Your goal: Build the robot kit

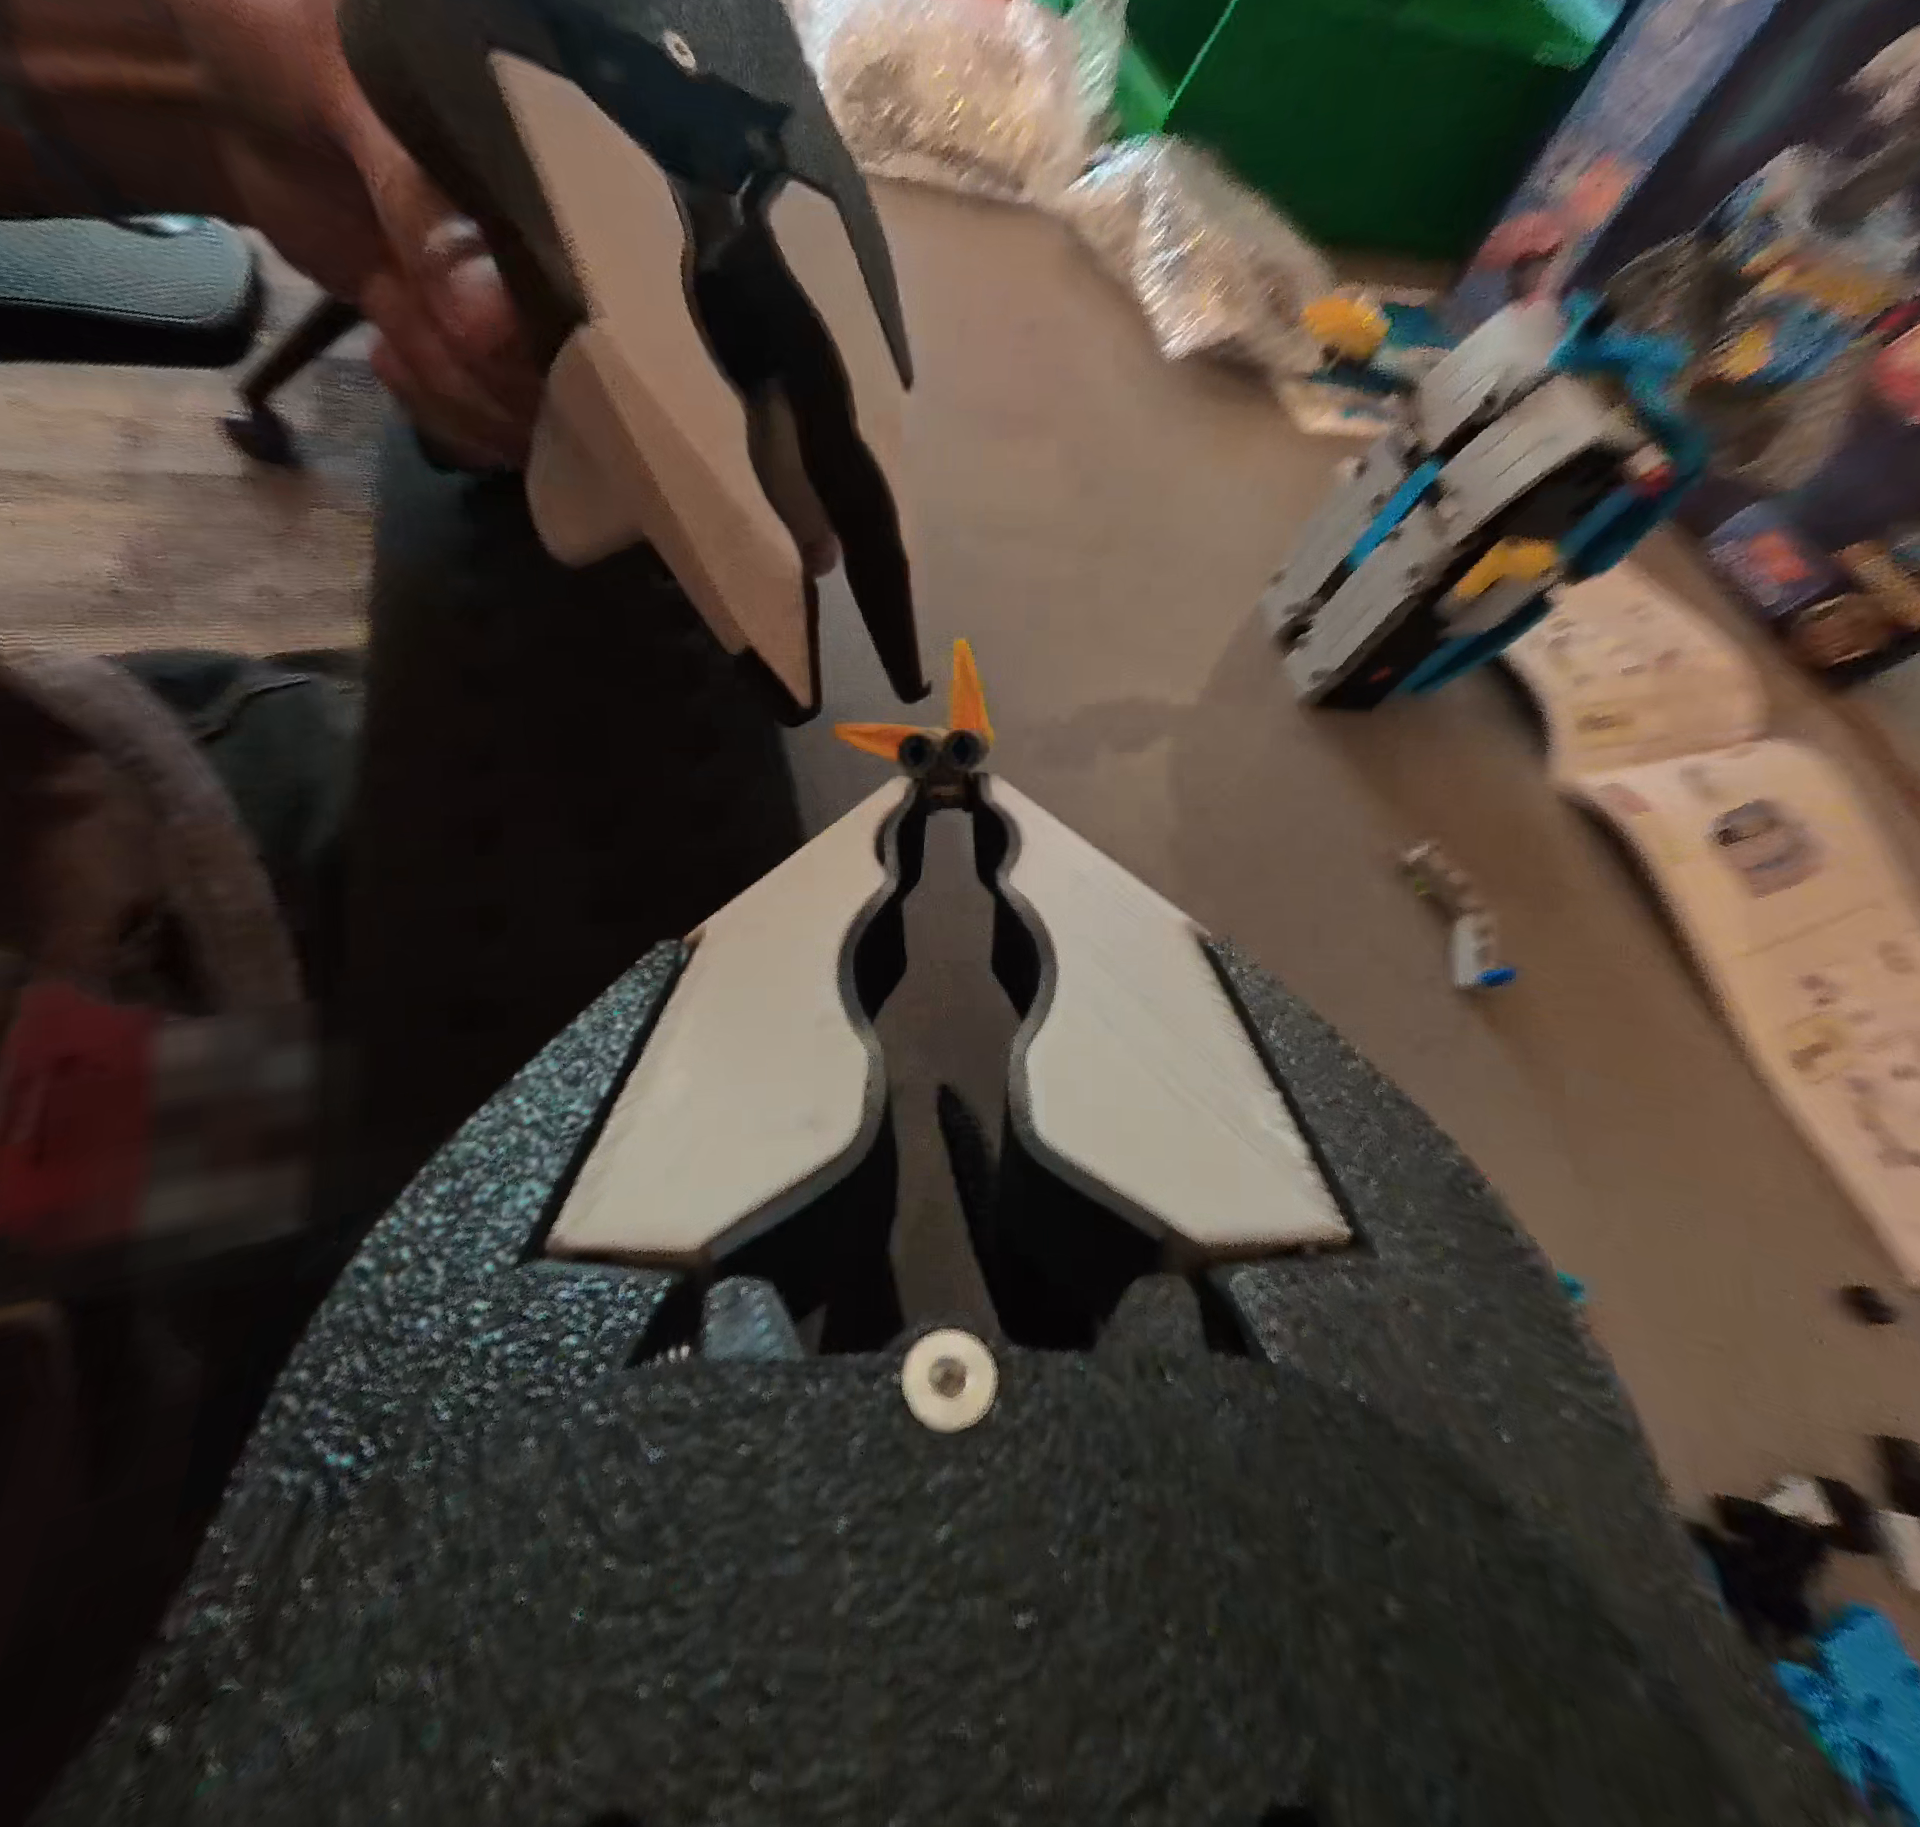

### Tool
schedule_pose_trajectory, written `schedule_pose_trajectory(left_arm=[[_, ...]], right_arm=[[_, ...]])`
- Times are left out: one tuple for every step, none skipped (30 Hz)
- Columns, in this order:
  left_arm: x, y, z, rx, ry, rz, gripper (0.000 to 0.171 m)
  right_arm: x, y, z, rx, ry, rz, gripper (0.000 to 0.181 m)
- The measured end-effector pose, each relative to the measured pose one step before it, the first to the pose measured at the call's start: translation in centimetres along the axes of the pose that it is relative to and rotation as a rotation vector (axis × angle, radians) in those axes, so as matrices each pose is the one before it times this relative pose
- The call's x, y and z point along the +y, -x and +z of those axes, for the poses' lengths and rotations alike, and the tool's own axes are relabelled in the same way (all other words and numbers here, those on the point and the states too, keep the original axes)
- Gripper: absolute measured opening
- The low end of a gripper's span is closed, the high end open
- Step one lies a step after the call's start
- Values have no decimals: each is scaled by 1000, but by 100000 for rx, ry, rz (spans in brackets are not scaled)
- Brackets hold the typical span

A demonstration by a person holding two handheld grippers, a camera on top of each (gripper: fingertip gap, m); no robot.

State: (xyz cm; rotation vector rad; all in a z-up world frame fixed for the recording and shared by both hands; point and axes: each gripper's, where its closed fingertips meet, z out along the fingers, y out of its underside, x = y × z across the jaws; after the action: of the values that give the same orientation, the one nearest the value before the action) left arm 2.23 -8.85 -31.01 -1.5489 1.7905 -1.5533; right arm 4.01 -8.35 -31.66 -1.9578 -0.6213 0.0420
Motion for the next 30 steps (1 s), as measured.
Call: schedule_pose_trajectory(left_arm=[[-674,-72,-192,2280,-4431,-4741,25],[-590,112,-179,897,-4070,-3564,24],[-404,44,-156,752,-3102,-1635,24],[-194,-45,-149,764,-1980,-3,23],[-164,-61,-170,404,-1702,733,22],[-261,-75,-228,223,-2141,983,22],[-388,4,-255,-542,-2710,1405,22],[-446,160,-284,-1836,-2899,2307,22],[-449,248,-282,-2783,-2585,3696,22],[-448,296,-269,-3649,-2475,5097,22],[-382,211,-241,-3480,-2188,6148,22],[-256,10,-166,-2419,-1625,6410,21],[-190,-46,-106,-2144,-1420,5480,20],[-138,-130,-41,-1296,-1159,3981,18],[-124,-279,8,15,-957,2176,17],[-93,-447,16,1435,-791,1000,15],[-16,-477,23,1901,-245,999,13],[0,-135,18,90,-45,1044,13],[27,60,25,-689,107,357,12],[108,38,40,188,738,-590,12],[107,74,36,155,931,-928,12],[54,121,-5,-276,487,-618,12],[33,138,-43,-507,351,-146,12],[116,129,-30,-639,792,286,12],[156,137,-1,-813,1019,578,12],[161,30,28,-351,904,771,12],[160,-134,67,547,1072,750,11],[157,-83,105,52,1180,729,10],[177,-1,131,-520,1384,1167,8],[174,-20,80,-277,1571,1407,8]], right_arm=[[-511,-272,76,4921,-1476,-3897,9],[-479,-211,130,4879,-1525,-4253,9],[-340,-294,152,5354,-966,-4028,9],[-192,-280,194,4794,-566,-3342,9],[-111,-82,229,2966,-525,-2311,9],[-86,-231,240,3513,-781,-1101,9],[-99,-389,209,4258,-893,-129,9],[-164,-325,141,3862,-817,-294,9],[-262,-336,42,4117,-714,-1075,9],[-393,-159,-25,2884,-1368,-1348,9],[-437,-115,-80,2555,-1728,-694,9],[-334,-28,-76,1852,-1295,-185,9],[-259,41,-95,1431,-1081,-306,9],[-252,-19,-110,1742,-1148,-894,9],[-211,75,-87,1037,-904,-1040,8],[-192,46,-70,1103,-749,-966,8],[-183,-11,-56,1211,-703,-890,8],[-136,130,-23,9,-336,-723,8],[-156,49,-32,384,-610,-600,9],[-125,-57,-36,947,-550,-330,9],[-135,32,-42,39,-734,71,8],[-145,42,-38,-199,-781,148,9],[-140,-97,-41,738,-748,-179,9],[-91,-26,-10,52,-456,-100,9],[12,50,31,-453,120,210,9],[-10,-29,9,177,-120,51,9],[-39,12,6,-101,-239,-134,9],[-12,133,18,-781,149,-208,9],[-61,48,-30,40,-164,-610,9],[-135,19,-73,255,-830,-991,9]])
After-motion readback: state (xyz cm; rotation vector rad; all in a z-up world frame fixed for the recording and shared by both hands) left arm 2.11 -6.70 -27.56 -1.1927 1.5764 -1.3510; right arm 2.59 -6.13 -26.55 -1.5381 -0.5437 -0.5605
